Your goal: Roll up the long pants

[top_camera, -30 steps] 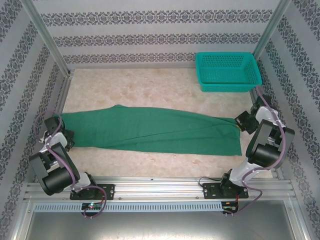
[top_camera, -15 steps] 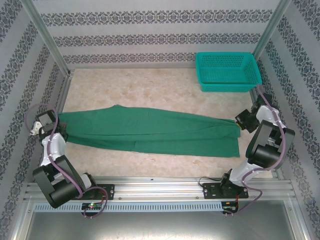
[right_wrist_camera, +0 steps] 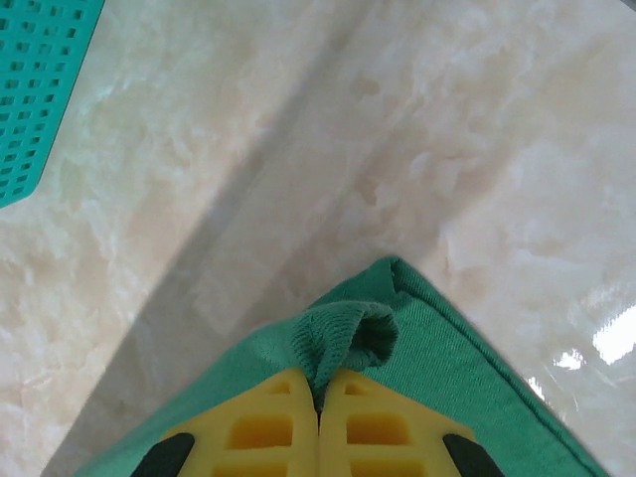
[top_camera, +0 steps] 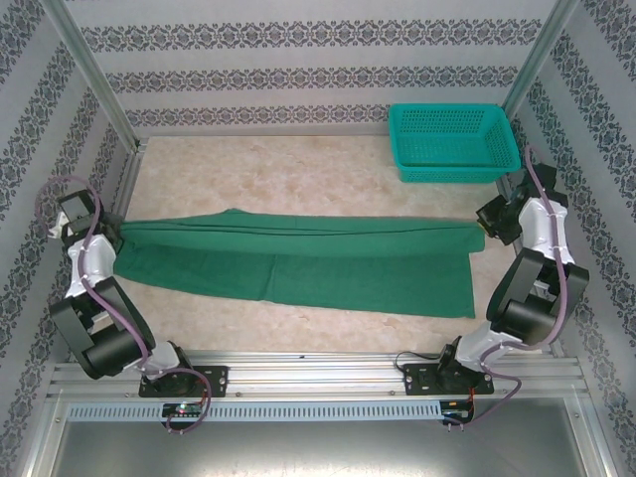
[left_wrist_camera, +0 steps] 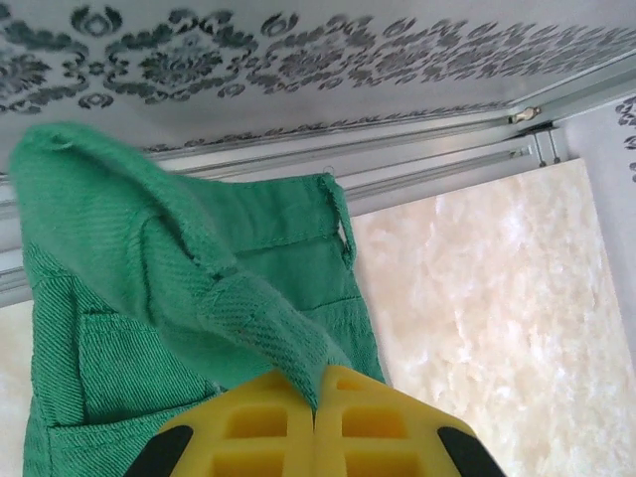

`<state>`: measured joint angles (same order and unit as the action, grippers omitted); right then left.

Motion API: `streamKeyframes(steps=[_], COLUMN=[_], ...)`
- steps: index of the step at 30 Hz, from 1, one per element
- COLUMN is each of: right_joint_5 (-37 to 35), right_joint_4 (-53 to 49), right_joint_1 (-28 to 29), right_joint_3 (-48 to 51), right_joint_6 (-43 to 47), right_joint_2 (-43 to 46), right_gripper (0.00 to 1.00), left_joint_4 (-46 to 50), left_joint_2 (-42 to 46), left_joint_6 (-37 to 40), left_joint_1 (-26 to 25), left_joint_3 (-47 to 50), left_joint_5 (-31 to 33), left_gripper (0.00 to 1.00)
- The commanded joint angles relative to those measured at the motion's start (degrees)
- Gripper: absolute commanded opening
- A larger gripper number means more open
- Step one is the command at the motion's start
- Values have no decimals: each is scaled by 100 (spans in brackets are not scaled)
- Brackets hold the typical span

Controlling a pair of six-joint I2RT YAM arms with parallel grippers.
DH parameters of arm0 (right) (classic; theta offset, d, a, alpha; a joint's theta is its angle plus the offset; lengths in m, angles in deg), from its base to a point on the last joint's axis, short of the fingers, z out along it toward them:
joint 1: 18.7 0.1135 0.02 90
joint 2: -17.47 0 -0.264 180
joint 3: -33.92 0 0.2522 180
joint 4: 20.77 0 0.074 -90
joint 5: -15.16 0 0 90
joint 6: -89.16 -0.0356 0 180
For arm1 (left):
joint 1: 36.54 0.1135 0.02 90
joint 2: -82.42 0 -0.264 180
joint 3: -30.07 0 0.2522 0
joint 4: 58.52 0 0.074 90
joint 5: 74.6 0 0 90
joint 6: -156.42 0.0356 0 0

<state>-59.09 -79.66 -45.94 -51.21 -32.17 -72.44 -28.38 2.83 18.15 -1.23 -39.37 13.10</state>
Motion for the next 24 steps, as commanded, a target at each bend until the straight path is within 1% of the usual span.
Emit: streamKeyframes(steps=[1, 5, 11, 18, 24], right_joint_5=[-160, -185, -219, -248, -292], right_joint_4=[-173, -295, -343, -453, -609], right_joint_1=[-130, -241, -453, -482, -570], right_joint_3=[53, 361, 778, 1227, 1450], right_joint_6=[42, 153, 196, 250, 252], right_joint_2=[378, 607, 970, 1261, 1715], right_gripper=[0, 0, 0, 0, 0], left_joint_4=[397, 606, 651, 541, 283], left_joint_2=[320, 410, 507, 250, 15], left_joint_6=[202, 452, 529, 521, 442], left_joint_1=[150, 248, 336, 382, 494], left_joint_3=[-131, 63, 441, 630, 709], left_joint_5=[417, 364, 479, 593, 491], left_gripper=[0, 0, 0, 0, 0])
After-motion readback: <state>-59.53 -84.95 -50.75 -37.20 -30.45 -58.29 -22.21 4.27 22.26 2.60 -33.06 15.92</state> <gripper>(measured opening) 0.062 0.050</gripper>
